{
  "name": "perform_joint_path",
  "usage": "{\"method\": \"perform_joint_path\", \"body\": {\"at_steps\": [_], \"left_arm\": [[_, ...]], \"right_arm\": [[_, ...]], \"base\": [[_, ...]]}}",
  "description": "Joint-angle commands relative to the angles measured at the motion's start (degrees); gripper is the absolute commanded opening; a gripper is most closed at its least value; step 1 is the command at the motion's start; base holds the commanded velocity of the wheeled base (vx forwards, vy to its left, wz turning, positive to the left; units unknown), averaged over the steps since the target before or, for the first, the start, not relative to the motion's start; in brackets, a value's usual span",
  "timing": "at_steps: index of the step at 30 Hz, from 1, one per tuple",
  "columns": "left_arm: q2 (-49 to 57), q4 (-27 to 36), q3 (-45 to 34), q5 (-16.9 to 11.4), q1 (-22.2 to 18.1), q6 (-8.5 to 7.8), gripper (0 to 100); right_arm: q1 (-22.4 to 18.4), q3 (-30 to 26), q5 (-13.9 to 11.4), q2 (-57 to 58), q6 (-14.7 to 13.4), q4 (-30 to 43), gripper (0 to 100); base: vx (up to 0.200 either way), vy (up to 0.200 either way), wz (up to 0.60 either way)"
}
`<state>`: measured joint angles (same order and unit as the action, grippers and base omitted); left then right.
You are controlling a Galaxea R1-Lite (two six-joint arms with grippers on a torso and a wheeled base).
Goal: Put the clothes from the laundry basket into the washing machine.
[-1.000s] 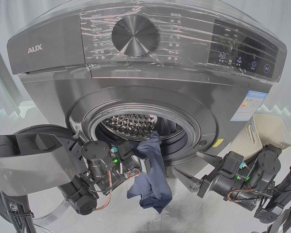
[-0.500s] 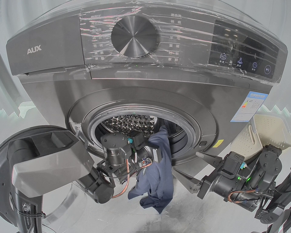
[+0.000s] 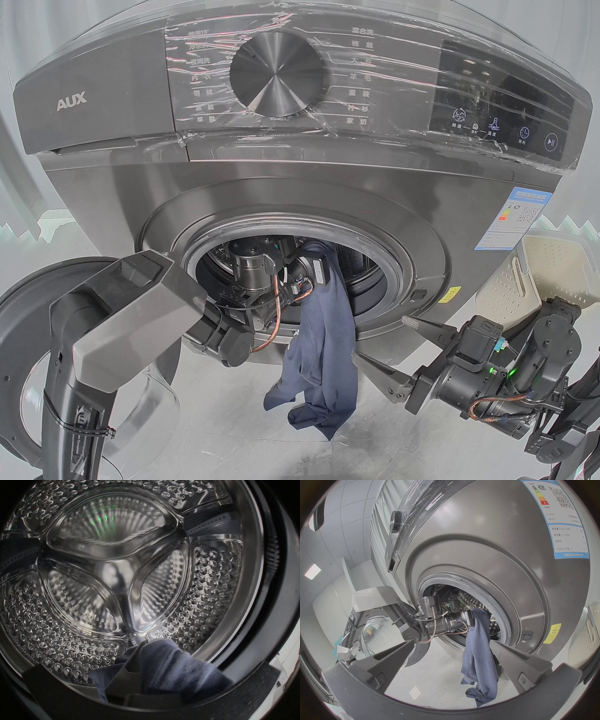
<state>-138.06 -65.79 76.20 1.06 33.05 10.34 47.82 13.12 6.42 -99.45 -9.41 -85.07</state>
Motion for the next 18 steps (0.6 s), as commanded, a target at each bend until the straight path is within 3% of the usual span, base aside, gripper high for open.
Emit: {"method": "perform_joint_path", "body": {"at_steps": [1, 4, 6, 14, 18], "left_arm": [[-6.79, 3.83, 9.58, 0.7, -1.85, 0.03, 0], [-8.89, 5.15, 14.15, 1.05, -2.02, 0.12, 0], [-11.44, 6.47, 20.3, 3.69, -2.73, 0.03, 0], [-15.22, 11.39, 36.74, 8.78, -5.28, 0.74, 0], [-16.45, 13.85, 38.39, 9.31, -5.54, 0.91, 0]], "right_arm": [[0.16, -0.02, 0.08, -0.48, -0.08, -0.01, 100], [0.16, -0.02, 0.08, -0.57, -0.08, -0.01, 100], [0.16, -0.02, 0.08, -0.66, -0.17, -0.01, 100], [0.16, -0.02, 0.08, -1.01, -0.17, -0.1, 100], [0.6, -0.11, 0.17, -1.1, -0.17, -0.01, 100]], "base": [[0.0, 0.0, 0.0], [0.0, 0.0, 0.0], [0.0, 0.0, 0.0], [0.0, 0.0, 0.0], [0.0, 0.0, 0.0]]}}
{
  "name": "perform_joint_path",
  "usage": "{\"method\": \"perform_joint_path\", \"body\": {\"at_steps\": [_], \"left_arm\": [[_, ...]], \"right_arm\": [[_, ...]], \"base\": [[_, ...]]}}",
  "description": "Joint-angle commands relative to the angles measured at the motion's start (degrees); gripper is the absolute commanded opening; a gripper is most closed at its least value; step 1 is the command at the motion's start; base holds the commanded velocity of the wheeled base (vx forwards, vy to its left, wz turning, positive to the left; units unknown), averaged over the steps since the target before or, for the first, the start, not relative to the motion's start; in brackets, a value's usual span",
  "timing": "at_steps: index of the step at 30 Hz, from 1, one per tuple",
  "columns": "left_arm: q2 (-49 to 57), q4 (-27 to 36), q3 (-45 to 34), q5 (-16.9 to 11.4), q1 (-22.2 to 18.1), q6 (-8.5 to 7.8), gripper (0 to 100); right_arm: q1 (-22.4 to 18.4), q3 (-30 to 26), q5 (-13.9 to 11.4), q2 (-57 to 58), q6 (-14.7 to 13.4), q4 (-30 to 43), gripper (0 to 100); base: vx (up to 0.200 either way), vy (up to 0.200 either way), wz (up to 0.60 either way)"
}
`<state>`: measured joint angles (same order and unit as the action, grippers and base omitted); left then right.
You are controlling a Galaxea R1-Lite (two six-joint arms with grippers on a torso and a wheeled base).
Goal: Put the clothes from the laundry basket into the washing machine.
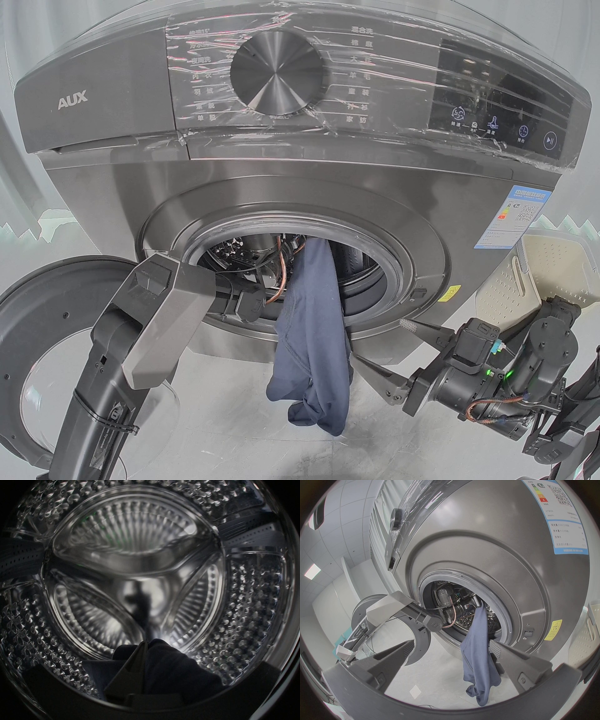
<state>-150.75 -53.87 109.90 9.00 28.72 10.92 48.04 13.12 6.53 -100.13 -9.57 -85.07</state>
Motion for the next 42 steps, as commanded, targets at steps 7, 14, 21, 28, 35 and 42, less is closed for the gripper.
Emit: {"method": "perform_joint_path", "body": {"at_steps": [7, 14, 21, 28, 35, 42], "left_arm": [[-4.99, 2.1, 4.69, 1.46, -0.16, 0.33, 100], [-3.5, 3.6, 2.07, 1.46, 0.63, 1.56, 100], [3.8, 4.21, -11.11, -1.79, 1.78, 2.26, 100], [6.26, 3.95, -19.02, -3.02, 3.1, 1.56, 100], [6.26, 3.6, -20.69, -3.37, 3.18, 0.33, 100], [6.17, 2.28, -21.3, -3.37, 3.45, 0.24, 100]], "right_arm": [[0.38, -0.02, 0.06, -0.41, -0.1, -0.01, 100], [0.38, -0.11, 0.06, -0.41, -0.01, -0.01, 100], [0.65, -0.11, 0.06, -0.33, -0.01, -0.01, 100], [0.82, -0.11, 0.15, -0.33, -0.1, -0.01, 100], [0.91, -0.11, 0.15, -0.33, -0.1, -0.01, 100], [0.82, -0.11, 0.15, -0.24, -0.01, -0.01, 100]], "base": [[0.0, 0.0, 0.0], [0.0, 0.0, 0.0], [0.0, 0.0, 0.0], [0.0, 0.0, 0.0], [0.0, 0.0, 0.0], [0.0, 0.0, 0.0]]}}
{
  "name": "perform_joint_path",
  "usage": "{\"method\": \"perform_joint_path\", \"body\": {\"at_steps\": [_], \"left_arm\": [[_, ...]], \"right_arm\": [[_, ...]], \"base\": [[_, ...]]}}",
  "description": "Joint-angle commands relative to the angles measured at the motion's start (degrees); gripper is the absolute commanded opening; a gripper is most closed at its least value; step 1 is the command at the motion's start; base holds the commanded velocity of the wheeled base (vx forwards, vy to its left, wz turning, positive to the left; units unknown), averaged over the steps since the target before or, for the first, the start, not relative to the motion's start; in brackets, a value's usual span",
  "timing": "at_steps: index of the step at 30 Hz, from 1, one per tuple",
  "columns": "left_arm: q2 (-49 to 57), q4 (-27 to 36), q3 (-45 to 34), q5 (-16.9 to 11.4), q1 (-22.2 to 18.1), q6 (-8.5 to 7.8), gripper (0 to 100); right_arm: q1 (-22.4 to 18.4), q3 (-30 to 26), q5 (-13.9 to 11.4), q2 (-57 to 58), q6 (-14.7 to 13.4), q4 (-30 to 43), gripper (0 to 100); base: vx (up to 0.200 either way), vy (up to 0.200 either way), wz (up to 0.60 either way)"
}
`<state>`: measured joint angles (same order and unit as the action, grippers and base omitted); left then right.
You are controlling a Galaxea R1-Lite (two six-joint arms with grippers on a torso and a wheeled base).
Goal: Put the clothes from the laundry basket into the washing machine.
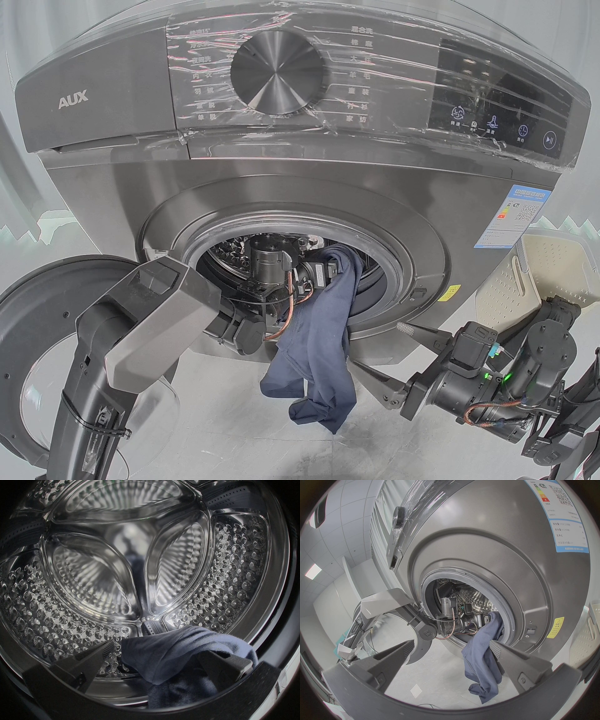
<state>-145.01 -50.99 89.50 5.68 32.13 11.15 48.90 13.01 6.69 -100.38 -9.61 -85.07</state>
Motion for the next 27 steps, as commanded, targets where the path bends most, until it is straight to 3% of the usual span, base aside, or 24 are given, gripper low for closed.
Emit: {"method": "perform_joint_path", "body": {"at_steps": [1, 8, 10, 14, 18, 27], "left_arm": [[0.51, -0.95, -1.52, -0.14, 0.03, -0.08, 100], [4.82, -1.48, -8.73, -3.04, -0.23, 0.01, 100], [5.44, -1.3, -9.61, -2.96, -0.32, 0.1, 100], [7.63, -0.95, -12.69, -0.93, -0.85, -1.75, 100], [8.6, -1.04, -15.06, -0.14, -1.81, -1.84, 100], [12.73, -2.97, -22.53, -1.37, -2.6, -2.19, 100]], "right_arm": [[-0.03, 0.0, -0.01, 0.01, 0.03, -0.01, 100], [-0.03, 0.0, -0.01, 0.01, -0.06, -0.01, 100], [-0.03, 0.0, -0.01, 0.01, 0.03, -0.01, 100], [0.06, 0.0, -0.01, -0.17, -0.06, -0.01, 100], [0.06, 0.0, -0.01, -0.17, -0.06, -0.01, 100], [0.32, 0.0, -0.01, -0.61, -0.24, -0.1, 100]], "base": [[0.0, 0.0, 0.0], [0.0, 0.0, 0.0], [0.0, 0.0, 0.0], [0.0, 0.0, 0.0], [0.0, 0.0, 0.0], [0.0, 0.0, 0.0]]}}
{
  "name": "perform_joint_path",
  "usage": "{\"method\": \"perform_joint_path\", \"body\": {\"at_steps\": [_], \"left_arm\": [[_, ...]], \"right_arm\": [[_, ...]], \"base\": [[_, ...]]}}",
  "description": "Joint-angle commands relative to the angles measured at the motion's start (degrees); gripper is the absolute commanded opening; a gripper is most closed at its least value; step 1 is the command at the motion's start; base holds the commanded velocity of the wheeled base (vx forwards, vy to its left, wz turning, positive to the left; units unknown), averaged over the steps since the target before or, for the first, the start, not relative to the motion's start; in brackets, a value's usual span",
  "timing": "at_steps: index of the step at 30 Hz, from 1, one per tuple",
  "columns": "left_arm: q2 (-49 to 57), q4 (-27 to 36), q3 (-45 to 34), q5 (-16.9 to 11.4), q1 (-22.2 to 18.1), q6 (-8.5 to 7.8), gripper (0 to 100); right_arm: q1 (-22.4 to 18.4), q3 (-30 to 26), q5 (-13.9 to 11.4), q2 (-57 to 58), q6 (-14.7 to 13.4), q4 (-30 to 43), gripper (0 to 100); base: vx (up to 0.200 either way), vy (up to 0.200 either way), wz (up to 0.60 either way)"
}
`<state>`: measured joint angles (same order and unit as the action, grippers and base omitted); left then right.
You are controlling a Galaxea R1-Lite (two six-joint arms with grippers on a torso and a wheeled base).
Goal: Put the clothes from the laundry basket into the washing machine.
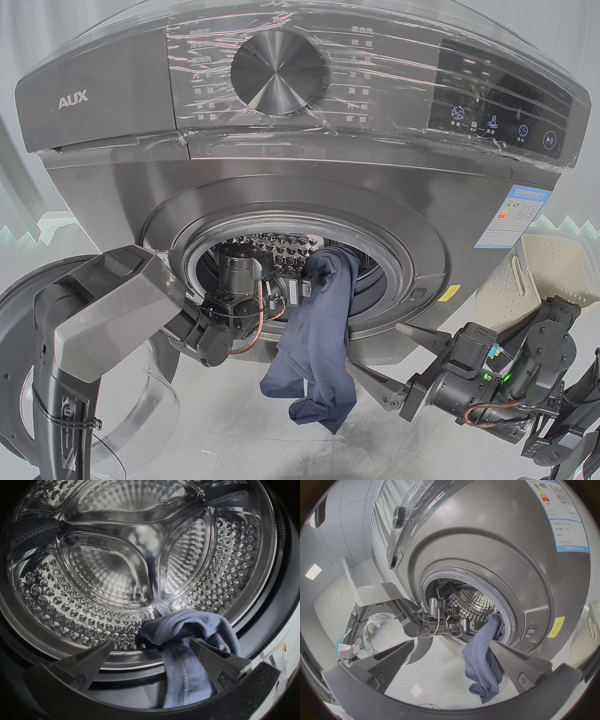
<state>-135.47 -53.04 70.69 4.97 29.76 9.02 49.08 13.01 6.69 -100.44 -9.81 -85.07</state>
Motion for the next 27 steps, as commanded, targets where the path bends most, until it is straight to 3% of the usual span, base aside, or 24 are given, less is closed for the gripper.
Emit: {"method": "perform_joint_path", "body": {"at_steps": [1, 4, 17, 27], "left_arm": [[3.29, -1.01, -3.9, -0.76, -0.14, -0.06, 100], [5.4, -2.86, -6.8, -3.39, 0.74, 0.12, 100], [4.96, -7.6, -9.87, -8.31, 5.14, 0.56, 100], [-2.6, -9.8, -7.41, -8.58, 5.49, 0.21, 100]], "right_arm": [[0.14, 0.0, -0.01, -0.55, -0.03, -0.1, 100], [0.14, 0.0, -0.01, -0.72, -0.03, -0.1, 100], [0.14, 0.0, -0.01, -0.72, -0.03, -0.1, 100], [0.14, 0.0, -0.01, -0.72, -0.03, -0.1, 100]], "base": [[0.0, 0.0, 0.0], [0.0, 0.0, 0.0], [0.0, 0.0, 0.0], [0.0, 0.0, 0.0]]}}
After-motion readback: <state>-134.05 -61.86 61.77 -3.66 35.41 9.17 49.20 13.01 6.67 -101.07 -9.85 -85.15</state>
